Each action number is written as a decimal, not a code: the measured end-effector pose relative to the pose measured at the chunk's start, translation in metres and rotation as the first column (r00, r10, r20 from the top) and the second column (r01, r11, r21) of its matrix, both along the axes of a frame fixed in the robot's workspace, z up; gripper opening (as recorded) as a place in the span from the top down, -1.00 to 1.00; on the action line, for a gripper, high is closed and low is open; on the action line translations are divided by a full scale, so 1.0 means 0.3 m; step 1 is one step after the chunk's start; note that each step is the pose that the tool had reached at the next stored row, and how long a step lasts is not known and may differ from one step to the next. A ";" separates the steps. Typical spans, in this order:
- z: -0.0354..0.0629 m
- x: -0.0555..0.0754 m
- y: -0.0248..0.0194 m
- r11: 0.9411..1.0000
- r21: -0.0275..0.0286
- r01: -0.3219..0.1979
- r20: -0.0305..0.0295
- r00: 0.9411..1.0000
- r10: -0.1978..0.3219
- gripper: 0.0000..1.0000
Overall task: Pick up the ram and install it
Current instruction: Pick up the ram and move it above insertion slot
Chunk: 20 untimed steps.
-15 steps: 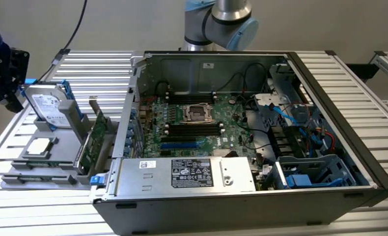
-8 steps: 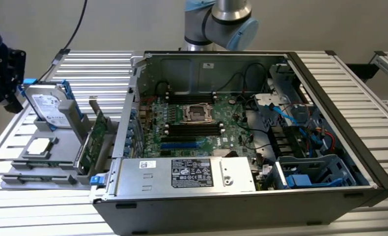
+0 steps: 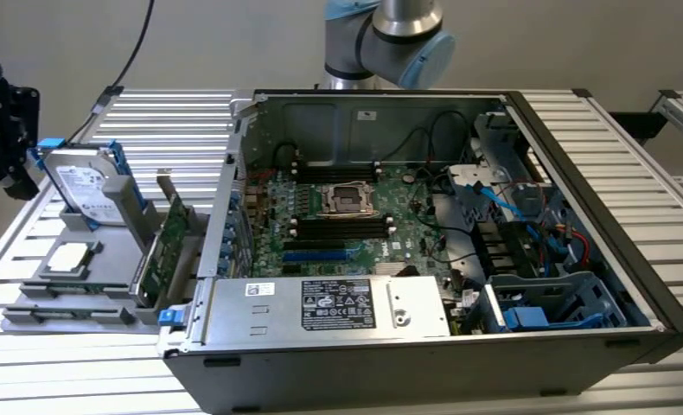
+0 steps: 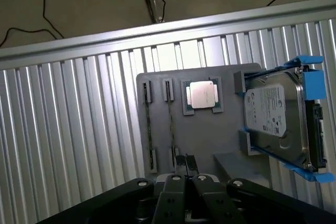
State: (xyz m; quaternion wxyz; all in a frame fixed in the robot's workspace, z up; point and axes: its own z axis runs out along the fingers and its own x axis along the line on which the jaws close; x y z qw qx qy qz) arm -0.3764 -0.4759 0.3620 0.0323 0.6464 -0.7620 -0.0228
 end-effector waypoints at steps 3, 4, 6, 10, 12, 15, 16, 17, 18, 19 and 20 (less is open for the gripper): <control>0.000 0.000 0.000 1.000 0.000 0.000 0.000 1.000 0.000 0.54; -0.001 0.000 0.000 1.000 0.000 0.000 0.000 1.000 0.000 0.54; -0.007 -0.004 -0.004 1.000 0.000 -0.002 0.000 1.000 0.002 0.40; -0.030 -0.007 -0.023 1.000 0.005 -0.017 -0.002 1.000 0.017 0.40; -0.042 -0.007 -0.036 1.000 0.008 -0.027 -0.004 1.000 0.027 0.40; -0.060 -0.007 -0.052 0.999 0.012 -0.041 -0.009 0.999 0.041 0.40; -0.066 -0.007 -0.057 0.999 0.014 -0.047 -0.011 0.999 0.047 0.40; -0.072 -0.007 -0.062 0.999 0.015 -0.052 -0.013 0.999 0.053 0.40; -0.078 -0.007 -0.066 0.998 0.017 -0.058 -0.014 0.998 0.059 0.40; -0.084 -0.007 -0.071 0.998 0.018 -0.064 -0.016 0.998 0.065 0.40; -0.090 -0.007 -0.076 0.997 0.019 -0.070 -0.018 0.997 0.070 0.40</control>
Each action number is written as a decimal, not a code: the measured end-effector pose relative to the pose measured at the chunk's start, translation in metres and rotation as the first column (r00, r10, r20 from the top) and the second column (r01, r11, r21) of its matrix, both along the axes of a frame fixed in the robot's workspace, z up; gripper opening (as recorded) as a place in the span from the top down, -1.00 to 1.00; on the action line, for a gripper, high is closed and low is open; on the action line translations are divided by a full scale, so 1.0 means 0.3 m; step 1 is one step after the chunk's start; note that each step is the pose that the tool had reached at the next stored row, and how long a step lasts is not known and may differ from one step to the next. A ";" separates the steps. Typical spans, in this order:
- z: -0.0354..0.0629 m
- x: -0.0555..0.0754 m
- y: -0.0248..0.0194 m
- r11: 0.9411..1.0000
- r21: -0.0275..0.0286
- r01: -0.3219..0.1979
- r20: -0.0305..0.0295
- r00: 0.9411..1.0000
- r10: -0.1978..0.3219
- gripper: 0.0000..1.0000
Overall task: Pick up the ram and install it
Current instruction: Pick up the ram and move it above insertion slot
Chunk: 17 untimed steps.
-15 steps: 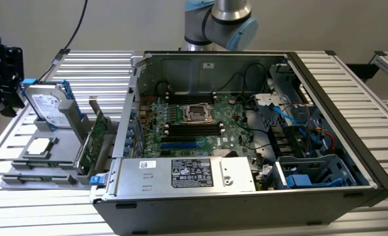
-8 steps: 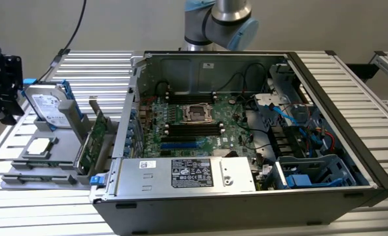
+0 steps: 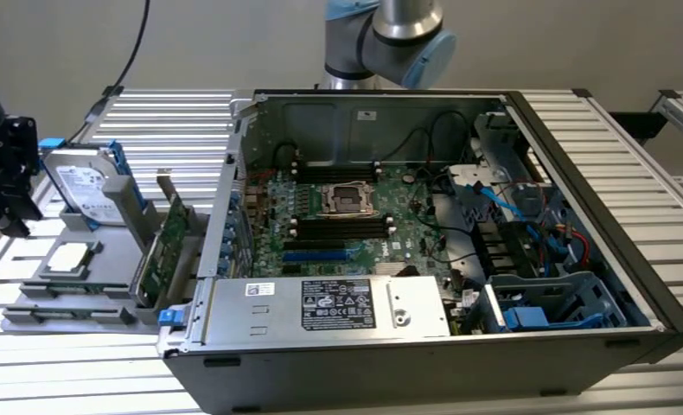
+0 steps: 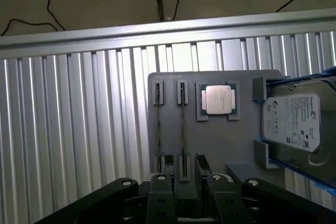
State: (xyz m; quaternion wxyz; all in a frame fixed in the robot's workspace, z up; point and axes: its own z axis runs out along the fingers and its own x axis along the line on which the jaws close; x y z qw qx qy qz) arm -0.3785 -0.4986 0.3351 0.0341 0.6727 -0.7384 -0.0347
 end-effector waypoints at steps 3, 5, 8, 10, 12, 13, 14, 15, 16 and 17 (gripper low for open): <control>-0.018 0.000 -0.016 1.000 0.001 -0.009 -0.002 1.000 0.009 0.40; -0.030 -0.001 -0.024 1.000 0.002 -0.012 -0.002 1.000 0.012 0.40; -0.049 -0.002 -0.037 1.000 0.002 -0.016 -0.002 1.000 0.016 0.40; -0.061 -0.002 -0.044 1.000 0.002 -0.019 -0.002 1.000 0.019 0.40; -0.073 -0.003 -0.052 1.000 0.003 -0.022 -0.002 1.000 0.022 0.40; -0.079 -0.003 -0.056 1.000 0.003 -0.024 -0.002 1.000 0.024 0.40; -0.085 -0.003 -0.059 1.000 0.003 -0.025 -0.002 1.000 0.025 0.40; -0.092 -0.003 -0.062 1.000 0.004 -0.025 -0.001 1.000 0.025 0.40; -0.097 -0.003 -0.063 1.000 0.004 -0.025 -0.001 1.000 0.025 0.40; -0.103 -0.003 -0.064 1.000 0.004 -0.025 -0.002 1.000 0.025 0.40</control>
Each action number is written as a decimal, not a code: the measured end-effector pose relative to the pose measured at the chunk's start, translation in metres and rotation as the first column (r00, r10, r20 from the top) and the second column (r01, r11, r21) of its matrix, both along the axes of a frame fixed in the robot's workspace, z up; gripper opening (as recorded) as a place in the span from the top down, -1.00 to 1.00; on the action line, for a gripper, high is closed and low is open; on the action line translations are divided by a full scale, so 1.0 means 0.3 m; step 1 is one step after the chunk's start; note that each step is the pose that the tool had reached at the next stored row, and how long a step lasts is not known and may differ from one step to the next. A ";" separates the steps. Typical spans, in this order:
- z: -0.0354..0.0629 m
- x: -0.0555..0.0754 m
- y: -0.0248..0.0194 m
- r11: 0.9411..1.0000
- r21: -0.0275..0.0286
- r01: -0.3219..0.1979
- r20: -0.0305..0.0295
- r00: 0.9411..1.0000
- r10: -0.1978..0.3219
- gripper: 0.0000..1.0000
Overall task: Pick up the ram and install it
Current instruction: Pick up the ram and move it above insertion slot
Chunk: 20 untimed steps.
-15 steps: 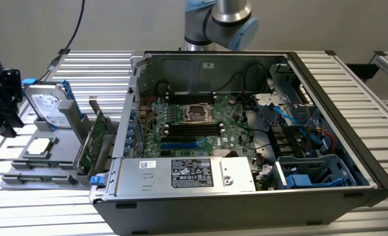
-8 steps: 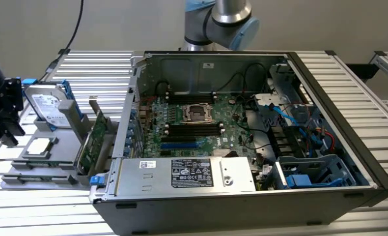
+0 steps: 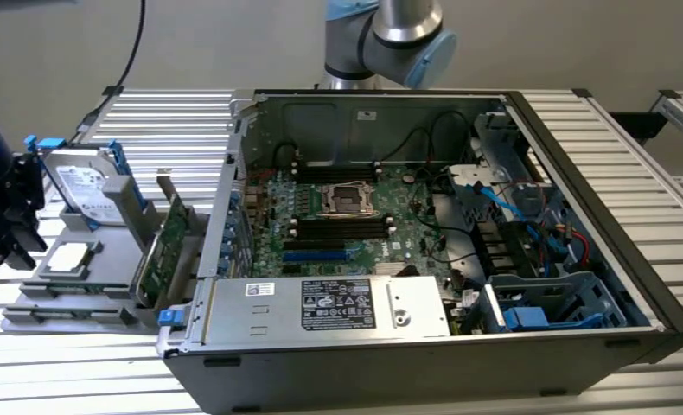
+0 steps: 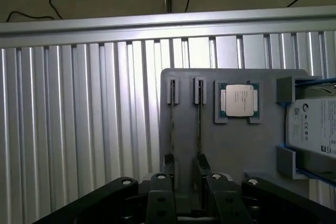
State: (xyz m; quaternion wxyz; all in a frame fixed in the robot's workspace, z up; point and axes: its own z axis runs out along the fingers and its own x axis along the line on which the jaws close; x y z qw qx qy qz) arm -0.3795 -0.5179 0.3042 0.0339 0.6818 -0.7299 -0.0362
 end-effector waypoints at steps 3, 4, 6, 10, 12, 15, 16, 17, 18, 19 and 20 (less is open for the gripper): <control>-0.019 0.000 -0.004 1.000 0.000 0.000 0.000 1.000 0.000 0.40; -0.025 0.000 -0.005 1.000 0.000 0.000 0.000 1.000 0.000 0.40; -0.037 0.000 -0.009 1.000 0.000 0.000 0.000 1.000 0.000 0.40; -0.061 0.000 -0.016 1.000 0.000 0.000 0.000 1.000 0.000 0.40; -0.073 0.000 -0.018 1.000 0.000 0.000 0.000 1.000 0.000 0.40; -0.091 0.000 -0.020 1.000 0.000 -0.001 0.000 1.000 0.001 0.40; -0.097 0.001 -0.021 1.000 0.000 -0.001 0.000 1.000 0.001 0.40; -0.103 0.001 -0.021 1.000 0.000 -0.001 0.000 1.000 0.001 0.40; -0.110 0.001 -0.022 1.000 0.000 -0.001 0.000 1.000 0.001 0.40; -0.116 0.002 -0.022 1.000 0.000 -0.001 0.000 1.000 0.001 0.40; -0.121 0.002 -0.022 1.000 0.000 -0.001 0.000 1.000 0.001 0.40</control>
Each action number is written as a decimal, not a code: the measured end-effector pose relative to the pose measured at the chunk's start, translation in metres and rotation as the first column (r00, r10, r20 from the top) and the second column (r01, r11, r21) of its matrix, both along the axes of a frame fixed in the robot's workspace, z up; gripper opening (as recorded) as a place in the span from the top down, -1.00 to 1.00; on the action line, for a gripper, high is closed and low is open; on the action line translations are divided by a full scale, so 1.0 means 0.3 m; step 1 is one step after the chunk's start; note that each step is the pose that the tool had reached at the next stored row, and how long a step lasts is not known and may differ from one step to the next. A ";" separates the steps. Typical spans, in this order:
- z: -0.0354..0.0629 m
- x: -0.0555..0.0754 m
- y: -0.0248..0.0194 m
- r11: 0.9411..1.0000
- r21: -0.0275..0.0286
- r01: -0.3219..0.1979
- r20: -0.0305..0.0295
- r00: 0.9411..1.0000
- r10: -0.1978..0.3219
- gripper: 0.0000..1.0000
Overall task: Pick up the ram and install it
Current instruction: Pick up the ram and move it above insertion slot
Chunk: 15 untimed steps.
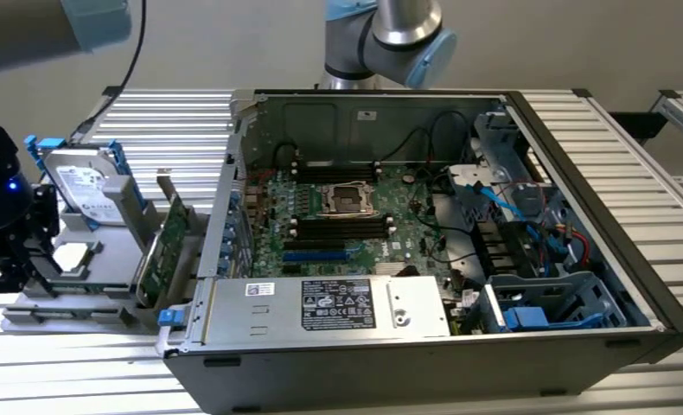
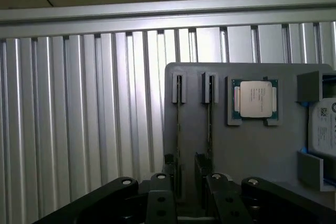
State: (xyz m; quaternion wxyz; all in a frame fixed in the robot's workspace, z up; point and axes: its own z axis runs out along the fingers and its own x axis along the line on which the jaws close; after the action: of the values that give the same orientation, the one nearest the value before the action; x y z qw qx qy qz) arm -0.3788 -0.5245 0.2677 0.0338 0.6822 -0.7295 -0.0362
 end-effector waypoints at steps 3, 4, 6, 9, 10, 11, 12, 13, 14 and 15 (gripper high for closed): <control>-0.019 0.001 -0.001 1.000 0.000 -0.001 0.000 1.000 0.001 0.40; -0.025 0.002 -0.001 1.000 0.000 -0.001 0.000 1.000 0.001 0.40; -0.037 0.002 -0.002 1.000 0.000 -0.003 0.000 1.000 0.003 0.40; -0.055 0.003 -0.004 1.000 0.000 -0.006 0.000 1.000 0.006 0.40; -0.061 0.003 -0.004 1.000 0.000 -0.007 0.000 1.000 0.007 0.40; -0.067 0.003 -0.005 1.000 0.000 -0.008 0.000 1.000 0.008 0.40; -0.073 0.003 -0.005 1.000 0.000 -0.009 0.000 1.000 0.009 0.40; -0.079 0.003 -0.005 1.000 0.000 -0.010 0.000 1.000 0.010 0.40; -0.085 0.003 -0.006 1.000 0.000 -0.011 0.000 1.000 0.011 0.40; -0.091 0.004 -0.006 1.000 0.000 -0.012 0.000 1.000 0.012 0.40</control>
State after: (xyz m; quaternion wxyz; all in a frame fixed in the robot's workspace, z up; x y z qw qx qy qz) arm -0.3778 -0.5264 0.2404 0.0341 0.6867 -0.7252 -0.0360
